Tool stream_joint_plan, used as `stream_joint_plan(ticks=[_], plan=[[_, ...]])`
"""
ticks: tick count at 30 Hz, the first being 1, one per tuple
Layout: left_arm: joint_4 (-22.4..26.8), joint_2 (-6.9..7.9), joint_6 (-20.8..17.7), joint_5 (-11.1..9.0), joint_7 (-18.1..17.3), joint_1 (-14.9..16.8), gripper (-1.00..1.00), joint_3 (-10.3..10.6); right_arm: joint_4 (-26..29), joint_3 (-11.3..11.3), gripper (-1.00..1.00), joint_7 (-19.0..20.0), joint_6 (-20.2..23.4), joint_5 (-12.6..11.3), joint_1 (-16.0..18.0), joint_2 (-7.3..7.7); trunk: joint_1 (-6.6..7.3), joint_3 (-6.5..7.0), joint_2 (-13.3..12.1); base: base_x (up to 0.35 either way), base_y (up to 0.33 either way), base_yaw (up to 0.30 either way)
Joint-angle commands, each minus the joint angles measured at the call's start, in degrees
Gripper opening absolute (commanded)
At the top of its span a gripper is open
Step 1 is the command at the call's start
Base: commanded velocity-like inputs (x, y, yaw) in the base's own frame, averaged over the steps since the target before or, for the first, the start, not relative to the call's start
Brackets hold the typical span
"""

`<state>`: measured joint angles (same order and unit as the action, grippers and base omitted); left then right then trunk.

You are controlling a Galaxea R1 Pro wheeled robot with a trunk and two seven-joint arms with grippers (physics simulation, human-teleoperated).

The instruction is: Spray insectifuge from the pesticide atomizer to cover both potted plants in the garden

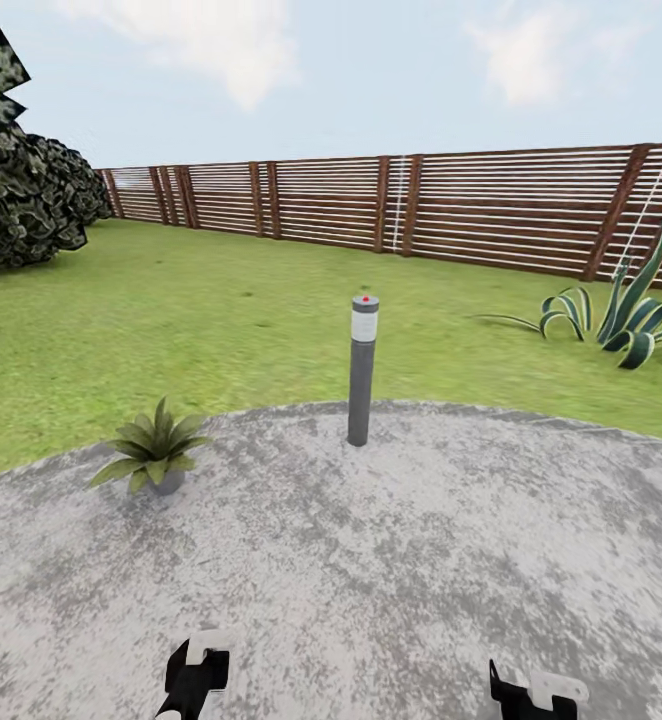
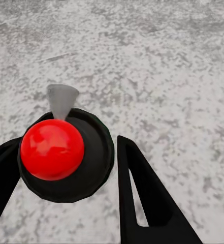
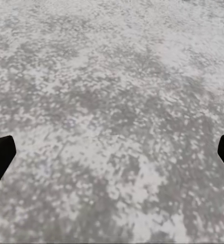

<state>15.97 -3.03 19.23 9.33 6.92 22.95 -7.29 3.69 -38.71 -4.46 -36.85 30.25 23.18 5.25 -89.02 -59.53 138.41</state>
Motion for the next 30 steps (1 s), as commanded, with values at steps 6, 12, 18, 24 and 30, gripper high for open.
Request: stream_joint_plan(ticks=[6,12,18,24,30], plan=[[-0.06,-0.05,0.24,0.60,0.20,0.07,-1.00,-0.35,-0.09,-0.14,1.00,-0.47,-0.15,0.60,0.02,0.02,-0.02,-0.05,0.02,0.275,-0.131,0.277],[-0.06,-0.05,0.28,0.60,0.20,0.01,-1.00,-0.35,-0.09,-0.14,1.00,-0.47,-0.15,0.60,0.02,0.02,-0.02,-0.05,0.02,0.217,-0.040,0.277],[-0.06,-0.05,0.29,0.56,0.20,0.04,-1.00,-0.35,-0.09,-0.14,1.00,-0.47,-0.15,0.60,0.02,0.02,-0.02,-0.05,0.02,0.067,-0.001,0.277],[-0.06,-0.05,0.29,0.43,0.20,0.06,-1.00,-0.35,-0.09,-0.13,1.00,-0.47,-0.14,0.60,0.02,0.02,-0.02,-0.05,0.02,0.001,0.000,0.277],[-0.06,-0.05,0.29,0.18,0.20,0.06,-1.00,-0.35,-0.09,-0.11,1.00,-0.47,-0.13,0.60,0.02,0.02,-0.02,-0.05,0.02,0.185,0.000,0.277]])
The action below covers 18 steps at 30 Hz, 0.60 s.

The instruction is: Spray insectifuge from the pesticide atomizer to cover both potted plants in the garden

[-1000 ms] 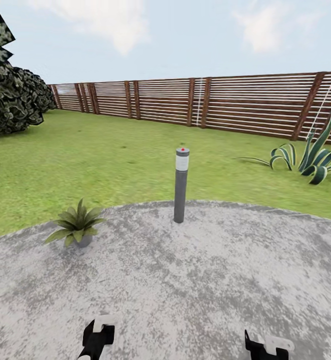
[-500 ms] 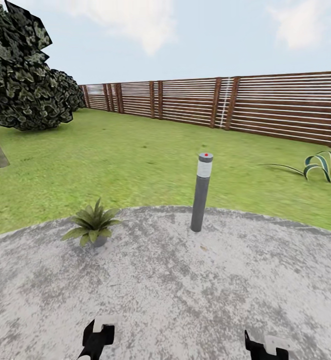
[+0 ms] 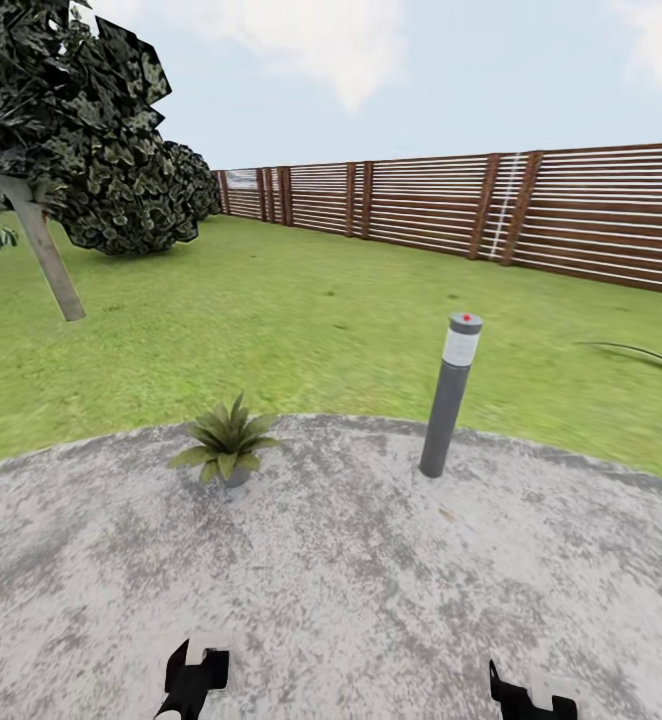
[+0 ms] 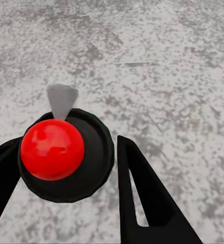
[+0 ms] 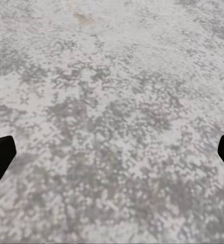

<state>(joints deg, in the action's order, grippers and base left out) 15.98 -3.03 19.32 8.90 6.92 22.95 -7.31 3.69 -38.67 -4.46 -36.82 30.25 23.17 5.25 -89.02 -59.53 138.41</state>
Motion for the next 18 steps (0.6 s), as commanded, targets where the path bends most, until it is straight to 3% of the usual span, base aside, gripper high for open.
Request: stream_joint_plan(ticks=[1,11,18], plan=[[-0.07,-0.05,0.19,0.60,0.20,0.05,-1.00,-0.34,-0.09,-0.16,1.00,-0.47,-0.17,0.60,0.03,0.02,-0.02,-0.05,0.02,0.329,0.000,0.277],[-0.07,-0.05,0.19,0.59,0.20,0.02,-1.00,-0.34,-0.09,-0.17,1.00,-0.47,-0.18,0.60,0.04,0.02,-0.02,-0.05,0.02,0.319,0.000,0.277],[-0.07,-0.05,0.19,0.78,0.20,0.03,-1.00,-0.34,-0.09,-0.17,1.00,-0.47,-0.18,0.60,0.03,0.02,-0.02,-0.05,0.02,0.078,0.000,0.277]])
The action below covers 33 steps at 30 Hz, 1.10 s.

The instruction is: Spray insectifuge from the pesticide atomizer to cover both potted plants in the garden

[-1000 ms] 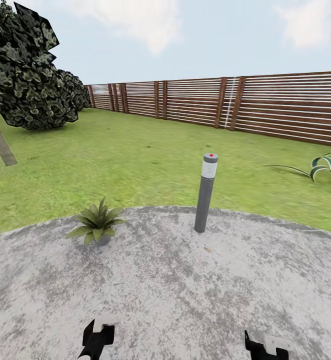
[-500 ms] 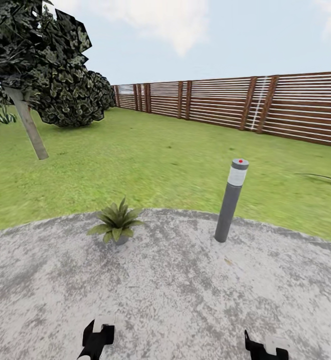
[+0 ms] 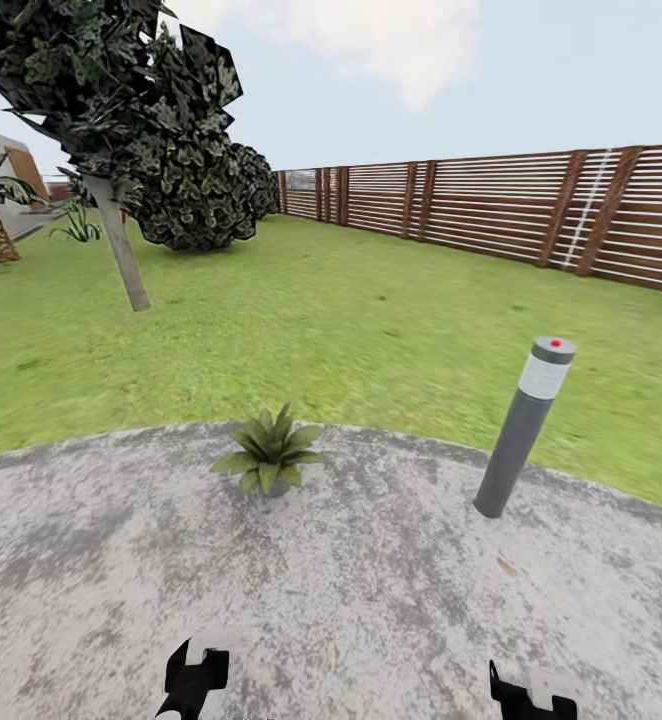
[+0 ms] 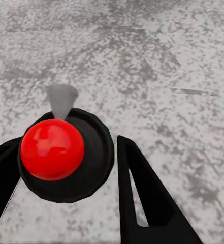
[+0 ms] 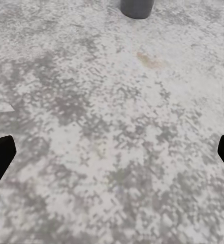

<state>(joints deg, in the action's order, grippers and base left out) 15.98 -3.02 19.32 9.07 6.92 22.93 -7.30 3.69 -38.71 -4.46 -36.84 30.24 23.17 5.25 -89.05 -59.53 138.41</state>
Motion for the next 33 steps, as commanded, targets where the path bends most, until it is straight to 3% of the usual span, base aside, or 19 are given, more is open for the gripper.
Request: stream_joint_plan(ticks=[1,10,17,28,33], plan=[[-0.07,-0.05,0.20,0.64,0.20,0.04,-1.00,-0.35,-0.09,-0.14,1.00,-0.47,-0.16,0.61,0.03,0.02,0.01,-0.05,0.02,0.005,0.000,0.277],[-0.07,-0.05,0.20,0.54,0.20,0.06,-1.00,-0.35,-0.09,-0.14,1.00,-0.47,-0.16,0.61,0.03,0.02,0.01,-0.05,0.02,0.004,0.000,0.277],[-0.07,-0.04,0.20,0.40,0.20,0.06,-1.00,-0.35,-0.09,-0.14,1.00,-0.47,-0.16,0.61,0.03,0.02,0.01,-0.05,0.02,0.271,0.000,0.254],[0.26,0.28,0.53,0.08,-0.01,0.12,-1.00,-0.68,0.33,-0.48,1.00,-0.71,-0.49,0.27,-0.23,0.03,0.01,-0.05,0.02,0.246,0.000,0.018],[0.45,-1.36,1.22,-0.08,0.42,-0.13,-1.00,-0.09,1.09,-0.17,1.00,-0.83,-0.60,0.73,0.01,-0.37,0.01,-0.05,0.02,0.000,0.000,0.000]])
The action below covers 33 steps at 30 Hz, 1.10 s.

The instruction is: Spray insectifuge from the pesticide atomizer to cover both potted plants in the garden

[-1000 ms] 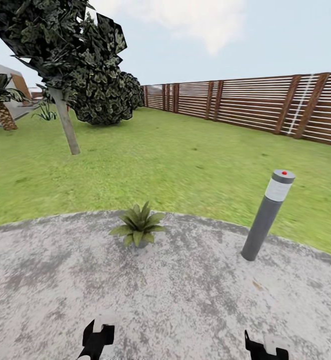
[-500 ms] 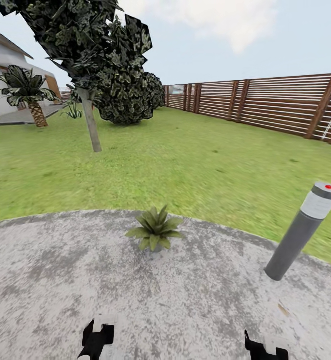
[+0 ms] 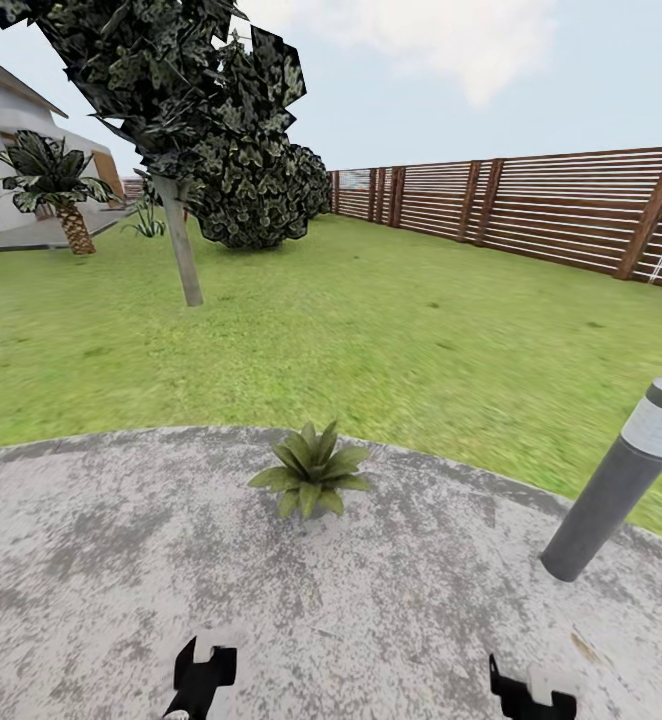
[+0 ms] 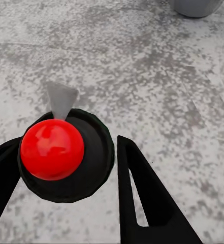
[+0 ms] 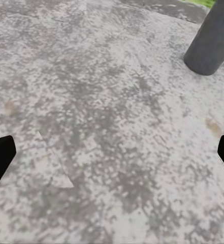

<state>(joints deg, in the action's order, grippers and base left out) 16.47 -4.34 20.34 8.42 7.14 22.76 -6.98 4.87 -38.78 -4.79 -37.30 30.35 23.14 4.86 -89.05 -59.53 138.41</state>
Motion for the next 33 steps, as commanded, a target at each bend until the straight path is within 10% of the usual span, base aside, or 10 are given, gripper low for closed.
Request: stream_joint_plan(ticks=[1,17,18,22,26,30,31,33], plan=[[0.28,-0.27,0.13,0.60,-0.05,0.03,-1.00,-0.37,0.06,-0.04,1.00,-0.38,-0.10,0.69,0.05,0.17,0.01,-0.05,0.02,0.000,0.000,0.000],[5.49,3.30,-3.36,4.09,-4.26,3.92,-1.00,0.30,3.71,3.02,1.00,3.48,0.99,4.53,0.25,0.61,0.01,-0.05,0.02,0.000,0.000,0.000],[6.64,10.12,-7.87,7.42,-38.92,10.56,-1.00,0.30,18.10,3.22,1.00,30.19,1.92,10.49,0.40,0.64,0.01,-0.05,0.02,0.000,0.000,0.000],[6.69,10.43,-11.54,13.87,-48.64,13.97,-1.00,0.30,21.61,8.66,1.00,39.38,7.60,10.59,2.14,0.67,0.01,-0.05,0.02,0.000,0.000,0.000],[6.78,9.56,-15.06,25.36,-58.44,18.28,-1.00,0.28,23.34,21.52,1.00,41.73,10.65,10.43,3.61,0.46,0.01,-0.05,0.02,0.000,0.000,0.000],[6.81,7.96,-18.90,34.03,-63.06,19.40,-1.00,0.29,23.48,24.68,1.00,45.32,10.94,10.18,4.57,-0.19,0.01,-0.05,0.02,0.000,0.000,0.000],[6.81,7.38,-19.26,35.79,-63.52,19.50,-1.00,0.29,23.48,24.85,-1.00,47.45,11.01,10.05,5.40,-0.44,0.01,-0.05,0.02,0.000,0.000,0.000],[6.76,6.40,-19.60,39.24,-63.88,19.57,-1.00,0.71,23.44,24.98,-1.00,50.42,11.08,9.94,6.60,-0.66,0.01,-0.05,0.02,0.000,0.000,0.000]])
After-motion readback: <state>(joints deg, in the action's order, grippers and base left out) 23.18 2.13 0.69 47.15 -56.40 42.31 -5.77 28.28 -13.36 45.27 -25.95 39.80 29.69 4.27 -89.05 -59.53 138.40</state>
